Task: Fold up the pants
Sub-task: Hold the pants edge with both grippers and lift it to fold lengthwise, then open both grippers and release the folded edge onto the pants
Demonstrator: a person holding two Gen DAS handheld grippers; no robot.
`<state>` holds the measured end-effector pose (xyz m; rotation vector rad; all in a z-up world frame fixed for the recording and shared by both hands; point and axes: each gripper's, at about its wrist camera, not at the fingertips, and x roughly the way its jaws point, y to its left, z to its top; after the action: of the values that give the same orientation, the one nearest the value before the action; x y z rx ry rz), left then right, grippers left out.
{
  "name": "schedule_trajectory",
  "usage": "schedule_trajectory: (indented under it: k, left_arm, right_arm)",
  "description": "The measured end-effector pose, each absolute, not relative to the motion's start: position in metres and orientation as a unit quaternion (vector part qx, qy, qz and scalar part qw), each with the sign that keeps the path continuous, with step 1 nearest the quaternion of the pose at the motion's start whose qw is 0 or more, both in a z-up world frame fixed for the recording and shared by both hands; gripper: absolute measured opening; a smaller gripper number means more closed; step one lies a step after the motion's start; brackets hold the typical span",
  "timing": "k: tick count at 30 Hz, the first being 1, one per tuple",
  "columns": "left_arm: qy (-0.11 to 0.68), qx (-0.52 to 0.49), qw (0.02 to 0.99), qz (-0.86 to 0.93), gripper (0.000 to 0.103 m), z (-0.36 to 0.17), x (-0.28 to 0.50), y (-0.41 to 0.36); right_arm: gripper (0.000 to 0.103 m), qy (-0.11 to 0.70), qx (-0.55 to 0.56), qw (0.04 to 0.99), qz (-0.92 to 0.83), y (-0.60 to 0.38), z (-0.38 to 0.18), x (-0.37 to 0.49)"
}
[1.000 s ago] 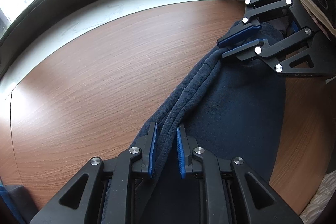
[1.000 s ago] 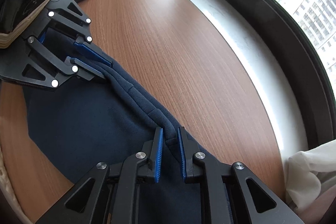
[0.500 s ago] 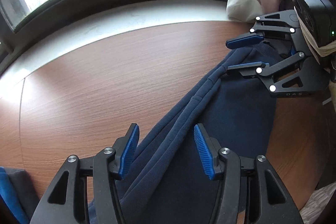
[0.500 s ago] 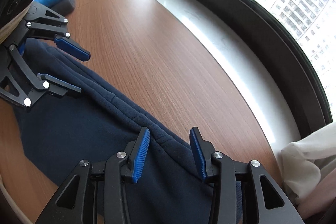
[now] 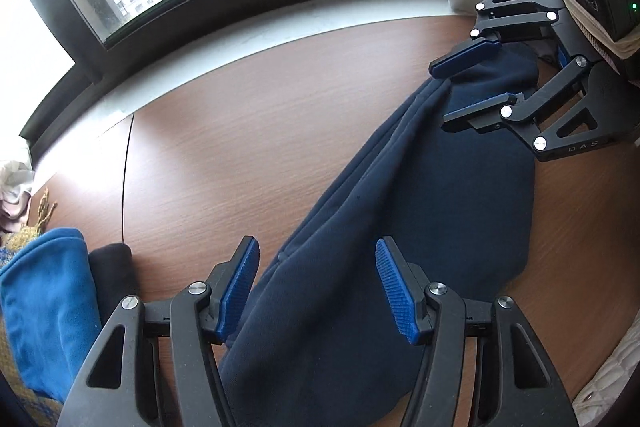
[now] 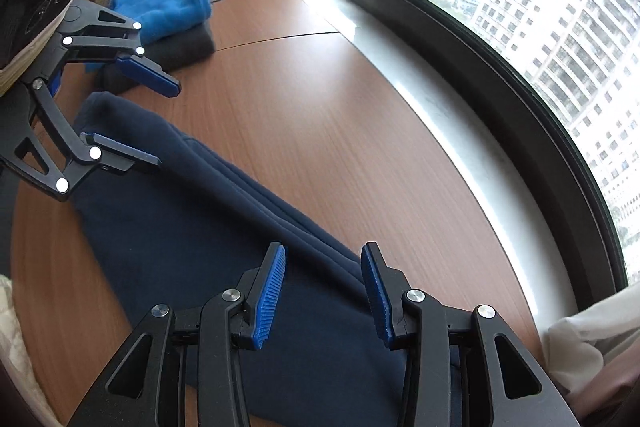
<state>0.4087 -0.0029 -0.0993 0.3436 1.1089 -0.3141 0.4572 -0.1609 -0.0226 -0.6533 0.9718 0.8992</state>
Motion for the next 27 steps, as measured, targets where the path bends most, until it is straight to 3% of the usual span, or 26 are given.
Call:
schedule_trajectory:
  k: [12, 13, 15, 19, 22, 27]
  left_arm:
    - [0.574, 0.043, 0.801, -0.164, 0.058, -0.125, 0.436, 0.050]
    - [0.581, 0.026, 0.796, -0.168, 0.055, -0.128, 0.439, 0.053]
    - [0.593, -0.001, 0.784, -0.185, 0.032, -0.132, 0.440, 0.054]
    - [0.585, 0.015, 0.790, -0.185, 0.026, -0.127, 0.431, 0.044]
    - [0.569, 0.041, 0.801, -0.181, 0.022, -0.114, 0.421, 0.035]
    - [0.548, 0.082, 0.815, -0.168, 0.022, -0.096, 0.414, 0.026]
  right_arm:
    - [0.040, 0.490, -0.287, 0.685, 0.457, -0.109, -0.054, 0.453]
    - [0.040, 0.491, -0.280, 0.684, 0.462, -0.106, -0.055, 0.455]
    - [0.040, 0.500, -0.269, 0.683, 0.460, -0.101, -0.060, 0.459]
    - [0.040, 0.529, -0.249, 0.669, 0.459, -0.095, -0.073, 0.470]
    - [0.018, 0.533, -0.255, 0.673, 0.445, -0.096, -0.077, 0.468]
    - [0.014, 0.501, -0.252, 0.694, 0.452, -0.109, -0.051, 0.462]
